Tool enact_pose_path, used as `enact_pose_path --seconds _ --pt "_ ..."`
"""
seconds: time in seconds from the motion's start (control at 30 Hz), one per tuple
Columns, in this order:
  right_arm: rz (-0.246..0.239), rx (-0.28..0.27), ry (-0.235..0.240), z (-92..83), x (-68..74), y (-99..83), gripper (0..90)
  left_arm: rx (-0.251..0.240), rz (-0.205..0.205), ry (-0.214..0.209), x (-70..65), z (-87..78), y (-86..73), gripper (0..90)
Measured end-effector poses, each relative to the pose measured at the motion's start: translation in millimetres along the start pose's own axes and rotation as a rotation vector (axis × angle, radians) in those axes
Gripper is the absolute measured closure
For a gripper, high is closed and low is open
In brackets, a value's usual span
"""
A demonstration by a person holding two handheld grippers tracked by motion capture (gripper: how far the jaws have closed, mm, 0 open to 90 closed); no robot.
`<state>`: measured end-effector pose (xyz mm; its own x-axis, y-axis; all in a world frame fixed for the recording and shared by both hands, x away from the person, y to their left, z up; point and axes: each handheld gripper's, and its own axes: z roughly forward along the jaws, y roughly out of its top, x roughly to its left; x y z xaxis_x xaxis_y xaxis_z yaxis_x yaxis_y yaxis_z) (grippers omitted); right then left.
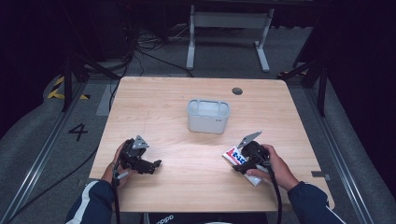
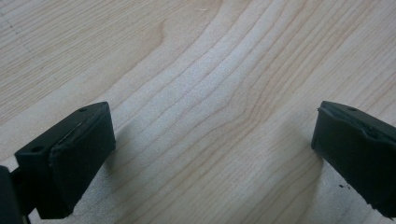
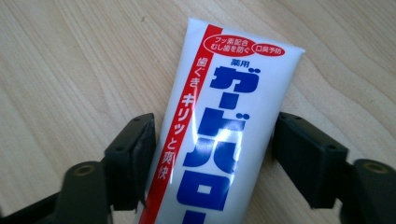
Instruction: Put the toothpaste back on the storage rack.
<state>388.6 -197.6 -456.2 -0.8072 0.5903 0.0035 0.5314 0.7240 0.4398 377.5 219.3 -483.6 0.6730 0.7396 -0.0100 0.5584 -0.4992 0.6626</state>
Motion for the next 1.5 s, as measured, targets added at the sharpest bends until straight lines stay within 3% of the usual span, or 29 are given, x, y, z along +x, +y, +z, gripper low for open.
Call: enact_pose_path --seconds 0.13,0.27,0.53,0.83,1.5 --pt "-0.018 0.023 0.004 -0.9 0.2 2.5 33.7 -0.001 0.0 -0.001 0.0 0.1 -0.1 0.0" --pt "-0.055 0.044 0.019 -3.0 3.9 4.8 42.9 0.0 -0.002 -0.002 -0.1 0.0 -0.1 0.0" --pt "-0.066 0.04 0.024 -4.6 6.0 4.3 51.1 -0.002 0.0 -0.001 0.0 0.1 -0.1 0.0" --pt "-0.073 0.007 0.02 -9.0 5.5 2.7 59.6 0.001 -0.002 -0.002 -0.1 0.0 -0.1 0.0" --pt "-0.048 -0.104 0.017 -28.1 -4.3 -4.9 61.8 0.004 0.008 -0.008 0.1 -0.5 -0.5 0.0"
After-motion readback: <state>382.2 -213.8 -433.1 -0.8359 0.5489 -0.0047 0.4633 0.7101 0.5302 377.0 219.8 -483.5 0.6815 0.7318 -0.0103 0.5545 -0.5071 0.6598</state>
